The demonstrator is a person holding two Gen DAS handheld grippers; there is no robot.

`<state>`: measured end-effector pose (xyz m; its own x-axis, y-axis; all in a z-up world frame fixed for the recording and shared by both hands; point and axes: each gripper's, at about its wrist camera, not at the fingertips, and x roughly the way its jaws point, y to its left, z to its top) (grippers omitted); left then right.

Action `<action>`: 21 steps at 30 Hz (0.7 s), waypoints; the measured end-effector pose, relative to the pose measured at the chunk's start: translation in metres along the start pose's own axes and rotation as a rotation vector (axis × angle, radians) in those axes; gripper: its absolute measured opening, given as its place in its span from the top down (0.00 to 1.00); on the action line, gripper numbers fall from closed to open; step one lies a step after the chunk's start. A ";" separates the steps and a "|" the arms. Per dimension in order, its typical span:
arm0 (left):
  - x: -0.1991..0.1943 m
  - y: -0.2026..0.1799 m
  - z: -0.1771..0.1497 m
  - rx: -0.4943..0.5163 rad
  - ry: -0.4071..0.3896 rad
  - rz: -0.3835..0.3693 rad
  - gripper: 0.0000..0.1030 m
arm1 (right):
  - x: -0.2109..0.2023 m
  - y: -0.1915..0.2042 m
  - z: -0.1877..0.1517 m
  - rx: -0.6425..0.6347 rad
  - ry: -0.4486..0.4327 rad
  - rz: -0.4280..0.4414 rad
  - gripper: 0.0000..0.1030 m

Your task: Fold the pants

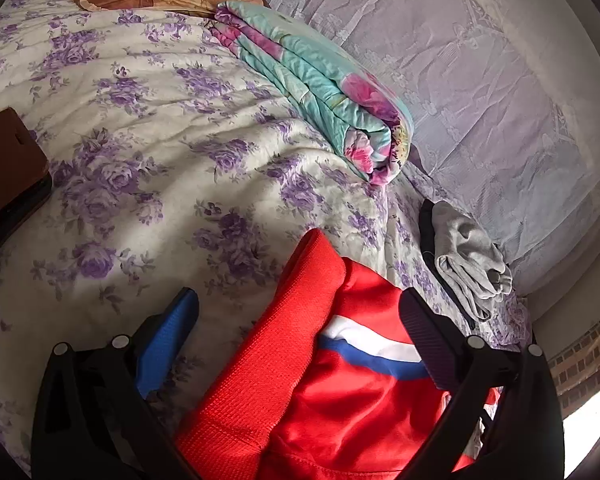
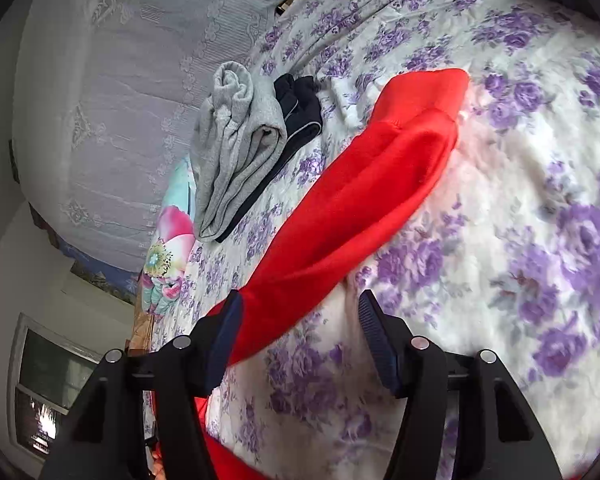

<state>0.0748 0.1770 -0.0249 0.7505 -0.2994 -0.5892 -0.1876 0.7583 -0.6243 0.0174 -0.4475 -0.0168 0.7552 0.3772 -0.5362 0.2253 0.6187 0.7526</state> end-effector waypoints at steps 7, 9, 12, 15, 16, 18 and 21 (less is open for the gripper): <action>0.006 -0.001 0.003 0.003 0.019 -0.019 0.05 | 0.022 -0.007 0.027 0.066 -0.071 0.043 0.88; 0.008 -0.001 0.003 0.007 0.027 -0.021 0.05 | 0.005 -0.005 0.021 0.017 -0.122 0.063 0.91; 0.008 -0.003 0.003 0.014 0.026 -0.022 0.05 | -0.037 0.014 0.016 -0.057 -0.162 0.136 0.91; 0.008 -0.003 0.003 0.020 0.035 -0.043 0.05 | -0.085 0.035 -0.004 -0.189 -0.201 0.174 0.89; 0.009 -0.004 0.003 0.021 0.042 -0.052 0.05 | -0.096 0.038 -0.010 -0.232 -0.192 0.171 0.81; 0.012 -0.004 0.004 0.026 0.056 -0.052 0.05 | -0.102 0.037 -0.016 -0.312 -0.120 0.138 0.23; 0.017 -0.007 0.004 0.043 0.089 -0.033 0.05 | -0.110 0.011 -0.023 -0.311 -0.171 0.023 0.17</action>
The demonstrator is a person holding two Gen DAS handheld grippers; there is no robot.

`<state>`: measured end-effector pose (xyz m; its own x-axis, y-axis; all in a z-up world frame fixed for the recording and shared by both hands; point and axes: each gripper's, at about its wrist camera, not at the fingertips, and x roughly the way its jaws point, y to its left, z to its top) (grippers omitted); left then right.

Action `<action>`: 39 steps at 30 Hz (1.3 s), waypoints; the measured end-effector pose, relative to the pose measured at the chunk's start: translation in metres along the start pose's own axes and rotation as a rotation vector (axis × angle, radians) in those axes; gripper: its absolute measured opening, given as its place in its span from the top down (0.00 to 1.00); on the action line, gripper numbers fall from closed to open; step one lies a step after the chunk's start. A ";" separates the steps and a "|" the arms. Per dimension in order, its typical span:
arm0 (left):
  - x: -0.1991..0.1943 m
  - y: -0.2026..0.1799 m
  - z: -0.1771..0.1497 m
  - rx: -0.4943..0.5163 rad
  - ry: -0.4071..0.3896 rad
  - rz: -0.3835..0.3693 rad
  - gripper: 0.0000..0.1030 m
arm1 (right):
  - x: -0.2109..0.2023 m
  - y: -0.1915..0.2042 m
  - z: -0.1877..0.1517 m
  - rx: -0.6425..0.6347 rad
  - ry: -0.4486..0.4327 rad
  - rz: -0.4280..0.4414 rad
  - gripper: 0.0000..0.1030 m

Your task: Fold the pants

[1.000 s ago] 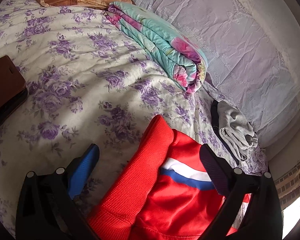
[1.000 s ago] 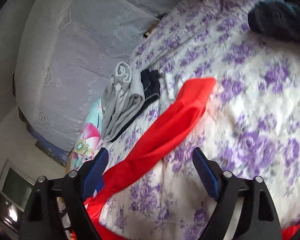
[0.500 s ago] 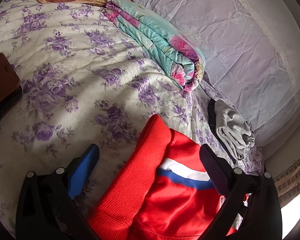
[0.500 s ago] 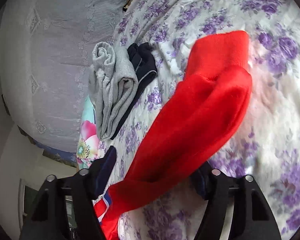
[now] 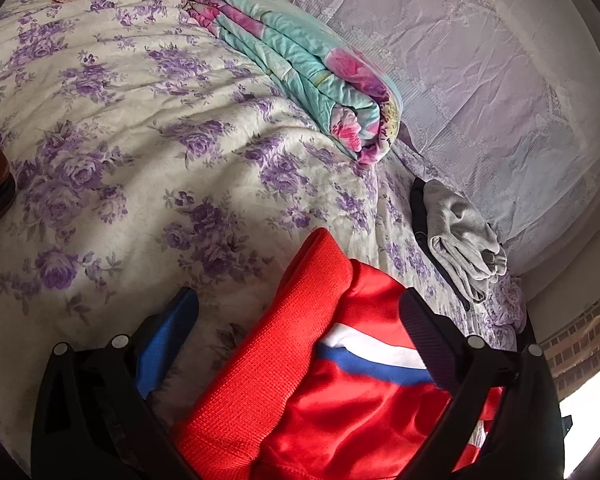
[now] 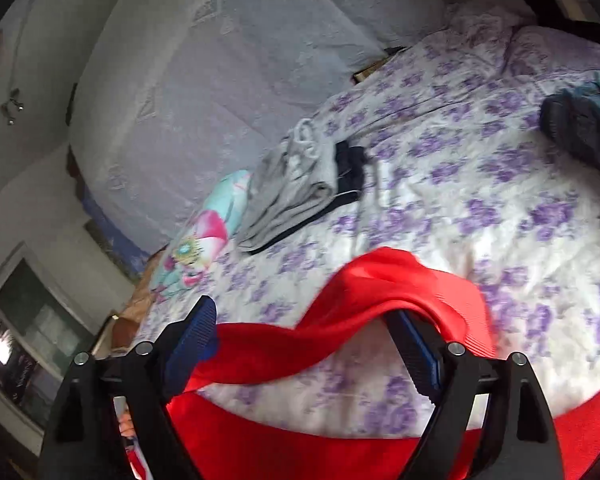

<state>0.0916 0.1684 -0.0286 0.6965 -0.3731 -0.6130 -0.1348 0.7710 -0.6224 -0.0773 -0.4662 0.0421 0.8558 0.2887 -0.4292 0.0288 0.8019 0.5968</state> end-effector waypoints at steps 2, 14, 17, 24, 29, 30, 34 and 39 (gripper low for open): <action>0.003 -0.002 0.002 0.008 0.027 0.015 0.06 | -0.008 -0.017 -0.004 0.063 -0.004 0.057 0.19; 0.004 -0.037 -0.004 0.190 -0.009 0.036 0.81 | -0.030 -0.063 -0.014 0.258 -0.108 0.145 0.19; -0.016 -0.031 -0.005 0.170 -0.088 -0.031 0.86 | -0.029 -0.059 -0.014 0.235 -0.110 0.120 0.19; -0.032 -0.032 -0.005 0.185 -0.176 -0.049 0.88 | -0.074 -0.057 -0.025 0.215 -0.228 0.071 0.18; -0.029 -0.016 0.003 0.095 -0.157 -0.081 0.93 | -0.075 -0.072 -0.019 0.235 -0.124 -0.051 0.18; -0.025 -0.015 0.003 0.083 -0.140 -0.073 0.93 | -0.070 -0.072 -0.016 0.224 -0.104 -0.088 0.19; -0.012 -0.024 -0.004 0.129 -0.077 -0.071 0.56 | -0.049 -0.059 -0.009 0.147 -0.019 -0.112 0.22; -0.006 -0.042 -0.012 0.224 -0.073 -0.017 0.24 | -0.033 -0.049 -0.019 0.211 0.044 0.059 0.22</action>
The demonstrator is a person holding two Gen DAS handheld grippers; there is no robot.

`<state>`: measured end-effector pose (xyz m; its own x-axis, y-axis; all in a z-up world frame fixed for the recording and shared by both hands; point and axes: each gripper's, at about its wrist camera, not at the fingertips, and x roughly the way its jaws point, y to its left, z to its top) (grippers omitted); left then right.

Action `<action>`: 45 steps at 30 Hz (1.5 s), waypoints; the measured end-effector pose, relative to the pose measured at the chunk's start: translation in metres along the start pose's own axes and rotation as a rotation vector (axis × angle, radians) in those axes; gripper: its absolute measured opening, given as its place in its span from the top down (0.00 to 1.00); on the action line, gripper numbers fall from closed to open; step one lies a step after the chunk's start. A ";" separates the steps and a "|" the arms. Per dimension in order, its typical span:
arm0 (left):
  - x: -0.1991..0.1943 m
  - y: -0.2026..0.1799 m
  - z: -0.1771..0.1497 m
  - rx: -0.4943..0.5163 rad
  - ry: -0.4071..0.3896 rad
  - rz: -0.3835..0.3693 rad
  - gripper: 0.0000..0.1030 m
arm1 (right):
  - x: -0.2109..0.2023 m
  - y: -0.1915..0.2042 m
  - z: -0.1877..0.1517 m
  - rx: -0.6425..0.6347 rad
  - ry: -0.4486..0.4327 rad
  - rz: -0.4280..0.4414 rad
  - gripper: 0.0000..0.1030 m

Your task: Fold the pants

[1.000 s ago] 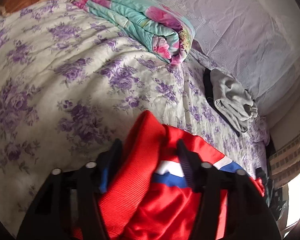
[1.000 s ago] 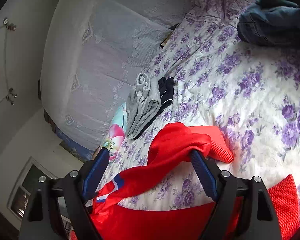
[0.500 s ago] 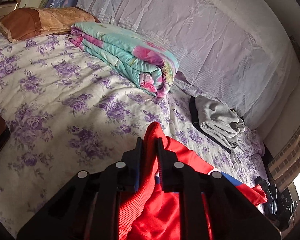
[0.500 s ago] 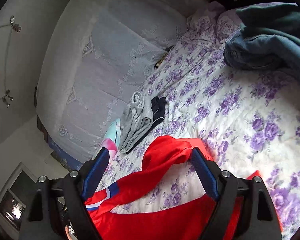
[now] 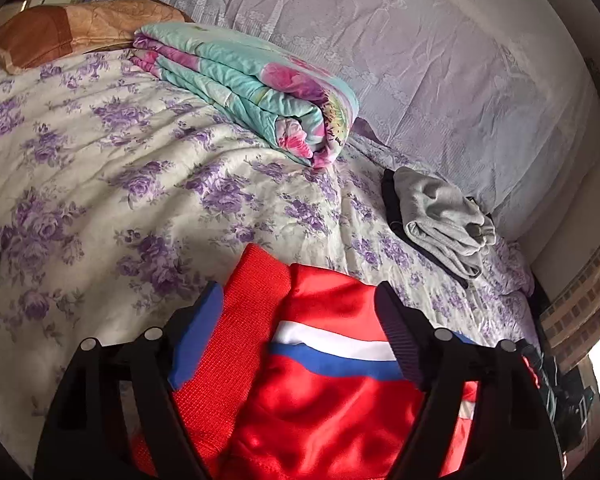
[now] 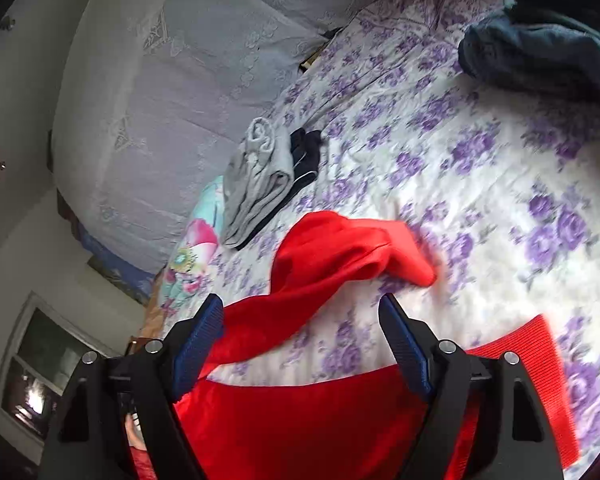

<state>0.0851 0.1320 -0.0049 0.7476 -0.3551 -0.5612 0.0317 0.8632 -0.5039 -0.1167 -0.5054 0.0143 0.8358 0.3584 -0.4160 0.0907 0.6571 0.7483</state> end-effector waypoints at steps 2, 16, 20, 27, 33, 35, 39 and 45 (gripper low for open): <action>0.011 -0.003 0.002 0.019 0.035 0.023 0.24 | 0.008 0.001 0.004 0.025 0.020 0.026 0.22; 0.008 0.013 0.010 -0.051 0.009 -0.046 0.95 | 0.071 0.074 0.105 -0.169 -0.100 -0.109 0.22; 0.014 0.013 0.010 -0.054 0.040 -0.039 0.95 | 0.049 0.040 0.092 -0.158 -0.130 -0.244 0.22; 0.015 0.008 0.007 -0.030 0.052 -0.023 0.87 | 0.048 -0.041 0.083 0.052 -0.076 -0.256 0.22; 0.016 0.008 0.005 -0.026 0.053 -0.021 0.76 | 0.081 -0.035 0.089 -0.028 -0.001 -0.264 0.22; 0.017 0.007 0.005 -0.022 0.052 -0.016 0.71 | 0.092 -0.035 0.090 -0.039 0.026 -0.278 0.22; 0.018 0.005 0.004 -0.011 0.053 -0.006 0.61 | 0.104 -0.032 0.091 -0.070 0.058 -0.302 0.22; 0.017 0.005 0.005 -0.007 0.051 -0.004 0.41 | 0.086 -0.035 0.088 -0.040 -0.001 -0.205 0.71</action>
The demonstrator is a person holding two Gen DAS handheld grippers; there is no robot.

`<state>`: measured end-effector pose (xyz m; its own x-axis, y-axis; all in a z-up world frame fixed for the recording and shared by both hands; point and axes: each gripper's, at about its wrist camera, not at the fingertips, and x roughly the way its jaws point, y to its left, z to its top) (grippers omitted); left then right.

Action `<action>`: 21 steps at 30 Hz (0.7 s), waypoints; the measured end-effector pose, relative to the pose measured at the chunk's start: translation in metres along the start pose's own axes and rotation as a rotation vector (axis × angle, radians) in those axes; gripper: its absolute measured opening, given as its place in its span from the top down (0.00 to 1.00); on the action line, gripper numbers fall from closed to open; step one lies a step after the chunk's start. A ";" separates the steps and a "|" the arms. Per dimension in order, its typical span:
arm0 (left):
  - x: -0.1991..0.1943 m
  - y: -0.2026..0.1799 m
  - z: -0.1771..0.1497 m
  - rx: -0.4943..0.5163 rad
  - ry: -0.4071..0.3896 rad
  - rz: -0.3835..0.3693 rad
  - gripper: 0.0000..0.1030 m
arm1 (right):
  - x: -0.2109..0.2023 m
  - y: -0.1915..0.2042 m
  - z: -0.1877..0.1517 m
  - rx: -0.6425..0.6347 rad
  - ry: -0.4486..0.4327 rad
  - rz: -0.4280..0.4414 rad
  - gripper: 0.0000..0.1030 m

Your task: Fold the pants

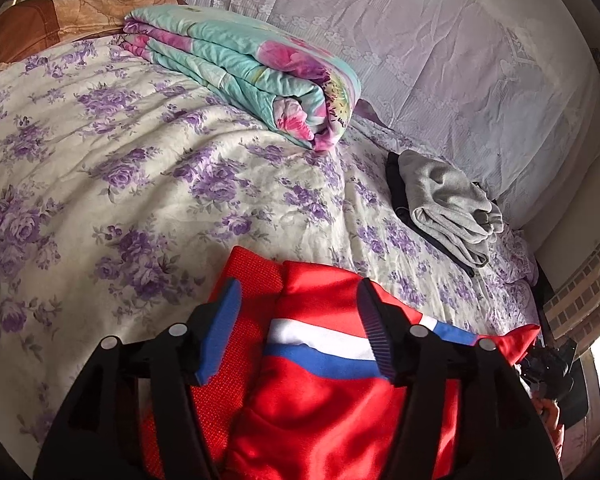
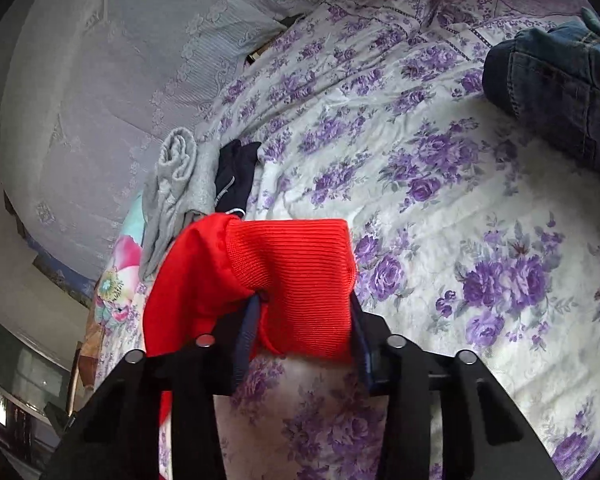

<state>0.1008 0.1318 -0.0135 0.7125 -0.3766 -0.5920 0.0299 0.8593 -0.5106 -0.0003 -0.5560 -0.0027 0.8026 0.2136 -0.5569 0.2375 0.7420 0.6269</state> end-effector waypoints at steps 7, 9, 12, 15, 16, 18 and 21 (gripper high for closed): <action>0.000 0.005 0.001 -0.028 0.005 -0.005 0.36 | -0.065 0.013 -0.002 -0.026 -0.121 0.158 0.87; 0.002 0.004 0.001 -0.025 0.019 0.006 0.32 | -0.070 0.004 -0.002 -0.010 -0.124 0.139 0.87; 0.009 0.004 0.005 -0.042 0.074 0.094 0.10 | -0.060 -0.030 0.000 0.103 -0.091 0.080 0.90; 0.014 0.007 0.010 -0.056 0.126 0.105 0.10 | -0.056 -0.054 0.002 0.178 -0.089 0.062 0.92; 0.016 0.008 0.013 -0.060 0.136 0.112 0.10 | -0.054 -0.060 0.002 0.196 -0.081 0.072 0.92; 0.022 0.008 0.017 -0.055 0.175 0.117 0.10 | -0.049 -0.066 0.000 0.225 -0.059 0.079 0.89; 0.031 0.001 0.018 -0.007 0.203 0.131 0.17 | -0.042 -0.067 -0.001 0.236 -0.028 0.077 0.85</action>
<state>0.1357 0.1271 -0.0213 0.5542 -0.3250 -0.7663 -0.0588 0.9030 -0.4255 -0.0501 -0.6140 -0.0220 0.8372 0.2437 -0.4896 0.2937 0.5548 0.7784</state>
